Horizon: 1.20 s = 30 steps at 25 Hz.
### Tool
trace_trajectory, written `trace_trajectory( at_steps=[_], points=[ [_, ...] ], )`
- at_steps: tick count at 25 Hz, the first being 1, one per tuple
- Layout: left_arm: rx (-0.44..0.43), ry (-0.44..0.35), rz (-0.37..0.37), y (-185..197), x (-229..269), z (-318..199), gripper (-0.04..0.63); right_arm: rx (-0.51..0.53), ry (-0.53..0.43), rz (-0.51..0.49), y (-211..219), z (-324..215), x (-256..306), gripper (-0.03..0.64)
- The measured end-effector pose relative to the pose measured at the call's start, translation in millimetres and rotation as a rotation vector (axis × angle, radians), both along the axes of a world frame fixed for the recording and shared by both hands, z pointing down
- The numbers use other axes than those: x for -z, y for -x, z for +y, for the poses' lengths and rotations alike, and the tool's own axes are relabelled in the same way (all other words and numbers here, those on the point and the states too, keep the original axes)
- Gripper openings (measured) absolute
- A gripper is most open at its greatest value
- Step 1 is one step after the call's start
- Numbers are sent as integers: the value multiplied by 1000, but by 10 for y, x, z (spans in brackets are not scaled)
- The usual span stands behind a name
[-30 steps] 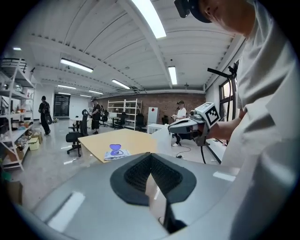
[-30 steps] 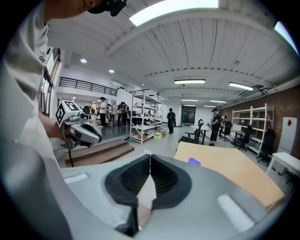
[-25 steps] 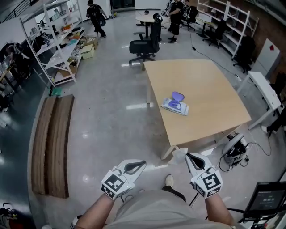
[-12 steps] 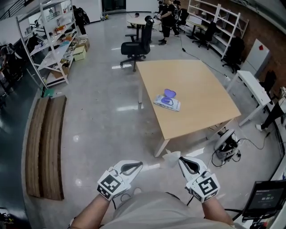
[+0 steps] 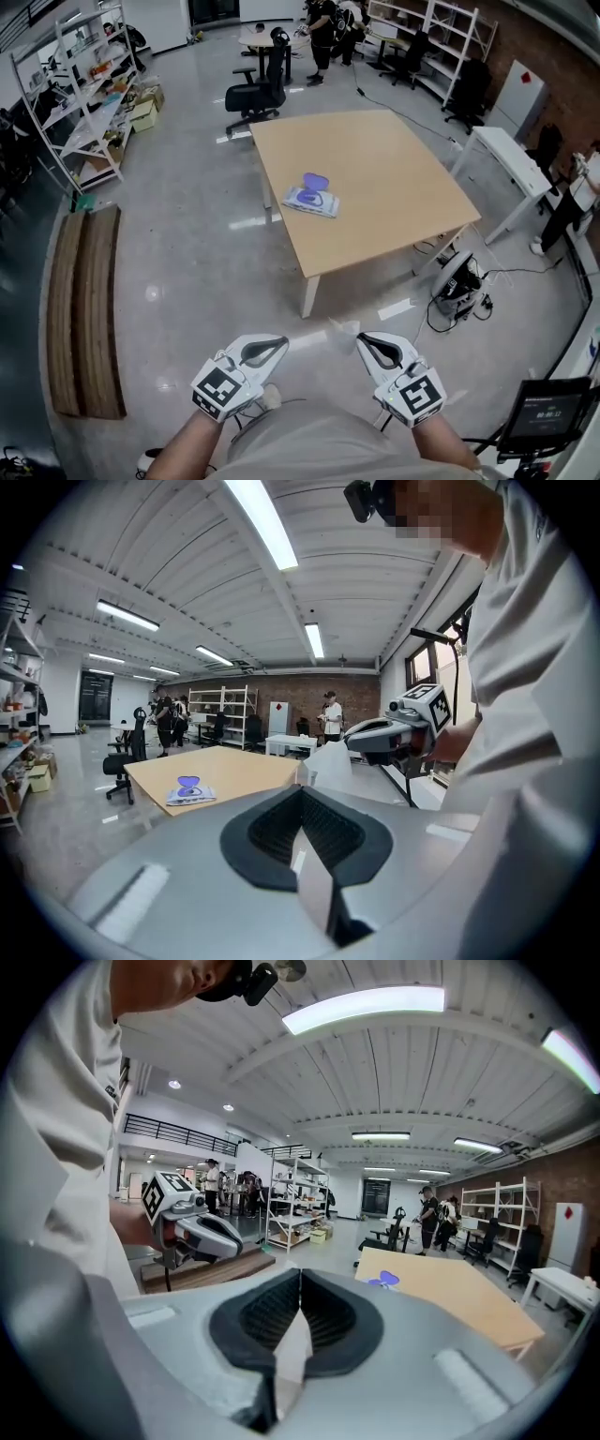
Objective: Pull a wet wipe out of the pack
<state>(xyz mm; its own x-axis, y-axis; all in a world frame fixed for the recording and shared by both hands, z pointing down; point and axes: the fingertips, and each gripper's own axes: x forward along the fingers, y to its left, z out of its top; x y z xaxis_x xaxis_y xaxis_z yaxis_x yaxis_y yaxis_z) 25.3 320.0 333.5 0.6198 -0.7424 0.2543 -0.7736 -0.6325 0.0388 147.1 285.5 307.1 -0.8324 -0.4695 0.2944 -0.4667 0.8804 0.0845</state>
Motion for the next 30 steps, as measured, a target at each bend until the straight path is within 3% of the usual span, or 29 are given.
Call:
trace_trajectory(
  at_steps=[5, 11, 20, 30],
  points=[
    [-4, 9, 4, -455, 3, 40, 6, 8, 2, 2, -363, -26, -31, 5],
    [25, 19, 0, -691, 4, 55, 6, 52, 26, -25, -544, -3, -71, 5],
    [25, 3, -1, -895, -13, -11, 6, 62, 12, -42, -716, -30, -121, 5],
    [21, 19, 11, -775, -108, -19, 6, 93, -9, -35, -482, 8, -156, 5]
  ],
)
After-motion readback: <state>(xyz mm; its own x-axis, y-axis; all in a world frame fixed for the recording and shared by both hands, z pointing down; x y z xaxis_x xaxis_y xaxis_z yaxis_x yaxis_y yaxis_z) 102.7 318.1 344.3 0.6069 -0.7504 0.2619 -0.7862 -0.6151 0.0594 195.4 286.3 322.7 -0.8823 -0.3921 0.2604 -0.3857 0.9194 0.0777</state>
